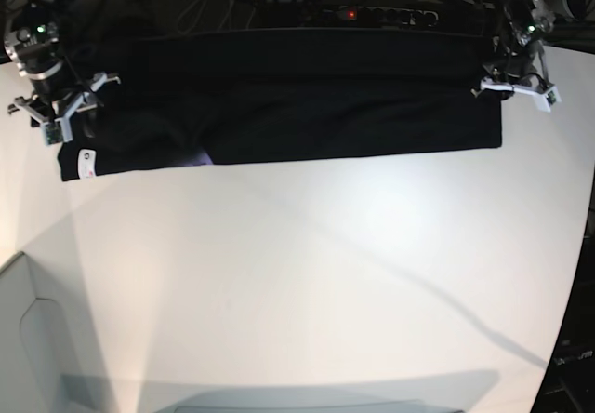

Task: Fold the T-shirt properly
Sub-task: 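Hold the strip end with the right gripper while the left gripper holds the other end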

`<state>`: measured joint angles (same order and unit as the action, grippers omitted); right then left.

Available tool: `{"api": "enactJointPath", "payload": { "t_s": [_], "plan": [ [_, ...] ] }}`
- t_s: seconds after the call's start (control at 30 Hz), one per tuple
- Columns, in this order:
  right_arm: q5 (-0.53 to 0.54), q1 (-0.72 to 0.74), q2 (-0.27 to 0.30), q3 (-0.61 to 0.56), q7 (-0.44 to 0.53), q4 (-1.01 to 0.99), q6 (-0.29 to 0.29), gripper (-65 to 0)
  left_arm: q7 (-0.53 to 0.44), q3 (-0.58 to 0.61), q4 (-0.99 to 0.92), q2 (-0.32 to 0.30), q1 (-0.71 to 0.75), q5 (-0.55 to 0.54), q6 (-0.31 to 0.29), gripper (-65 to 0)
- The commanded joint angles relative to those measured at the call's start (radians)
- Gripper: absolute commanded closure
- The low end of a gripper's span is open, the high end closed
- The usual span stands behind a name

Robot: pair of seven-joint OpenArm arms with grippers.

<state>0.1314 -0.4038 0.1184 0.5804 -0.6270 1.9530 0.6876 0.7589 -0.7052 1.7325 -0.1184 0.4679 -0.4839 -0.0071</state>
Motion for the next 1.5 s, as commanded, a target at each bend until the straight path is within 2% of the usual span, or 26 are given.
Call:
{"api": "enactJointPath", "payload": {
  "t_s": [0.0, 0.2, 0.37, 0.53, 0.67, 0.83, 0.93, 1.1, 1.37, 1.47],
  "plan": [
    [0.009, 0.009, 0.011, -0.006, 0.022, 0.003, 0.011, -24.1, -0.017, -0.004, 0.019, -0.011, 0.004, 0.000, 0.000, 0.0],
    [0.007, 0.095, 0.016, -0.029, 0.022, -0.154, 0.011, -24.1, -0.017, -0.004, 0.019, -0.007, 0.004, 0.001, 0.000, 0.0],
    [-0.065, 0.127, 0.059, -0.024, 0.032, -0.267, 0.011, -24.1, -0.017, -0.006, 0.017, -0.007, 0.002, 0.001, 0.000, 0.0],
    [-0.069, 0.164, 0.051, 0.095, 0.032, -0.238, 0.011, -24.1, -0.017, -0.004, 0.014, -0.007, 0.004, 0.001, 0.000, 0.0],
    [-0.068, 0.165, 0.050, 0.102, 0.031, -0.180, 0.011, -24.1, -0.017, -0.004, 0.013, -0.007, 0.002, 0.001, 0.000, 0.0],
    [-0.068, 0.116, -0.006, 0.095, 0.023, -0.086, 0.011, -24.1, -0.017, -0.004, 0.010, -0.007, 0.001, 0.001, 0.000, 0.0],
    [-0.069, 0.070, -0.070, 0.080, 0.023, -0.028, 0.011, -24.1, -0.017, -0.004, 0.007, -0.007, -0.001, 0.001, 0.000, 0.0],
    [-0.071, 0.013, -0.125, 0.037, 0.029, -0.030, 0.011, -24.1, -0.017, -0.003, 0.005, -0.005, -0.002, 0.000, 0.000, 0.0],
    [-0.072, 0.039, -0.108, 0.014, 0.032, -0.186, 0.011, -24.0, -0.014, -0.003, 0.005, -0.005, -0.002, 0.000, 0.000, -0.6],
    [-0.072, 0.046, -0.098, 0.014, 0.032, -0.218, 0.011, -24.0, -0.008, -0.003, 0.007, -0.005, -0.002, 0.000, 0.000, -7.8]
  ]
}}
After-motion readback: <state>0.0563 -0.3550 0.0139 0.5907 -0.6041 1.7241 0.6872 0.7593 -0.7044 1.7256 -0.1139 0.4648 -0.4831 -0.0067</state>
